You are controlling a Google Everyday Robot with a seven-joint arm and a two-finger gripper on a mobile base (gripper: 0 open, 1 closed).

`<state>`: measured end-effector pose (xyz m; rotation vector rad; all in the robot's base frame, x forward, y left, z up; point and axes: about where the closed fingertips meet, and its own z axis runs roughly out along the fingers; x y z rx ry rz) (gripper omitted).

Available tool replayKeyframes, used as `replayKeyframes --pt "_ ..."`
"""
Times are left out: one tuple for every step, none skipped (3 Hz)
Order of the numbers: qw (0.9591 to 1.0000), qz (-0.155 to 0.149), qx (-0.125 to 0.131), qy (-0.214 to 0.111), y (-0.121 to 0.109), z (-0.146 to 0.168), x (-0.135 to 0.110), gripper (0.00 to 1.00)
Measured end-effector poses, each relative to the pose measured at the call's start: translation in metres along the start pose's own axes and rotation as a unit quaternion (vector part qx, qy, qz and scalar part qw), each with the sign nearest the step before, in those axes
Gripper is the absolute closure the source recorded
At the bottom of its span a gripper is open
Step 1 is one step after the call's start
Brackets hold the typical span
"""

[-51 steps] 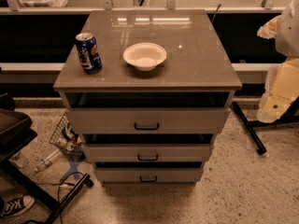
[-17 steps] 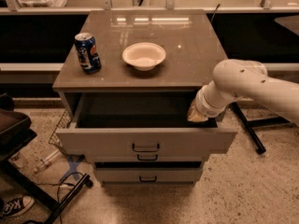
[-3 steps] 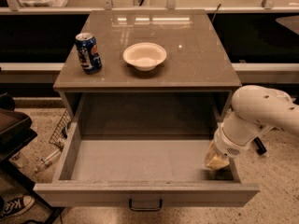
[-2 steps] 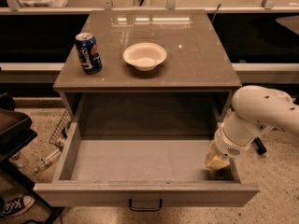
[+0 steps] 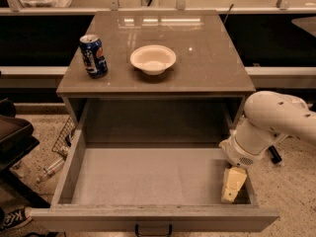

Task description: Open top drawer

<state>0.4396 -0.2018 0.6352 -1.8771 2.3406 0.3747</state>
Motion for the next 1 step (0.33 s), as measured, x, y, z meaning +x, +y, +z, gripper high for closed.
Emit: replayKeyframes --pt "1.0 0.0 0.0 0.0 0.0 0.0 0.0 0.0"
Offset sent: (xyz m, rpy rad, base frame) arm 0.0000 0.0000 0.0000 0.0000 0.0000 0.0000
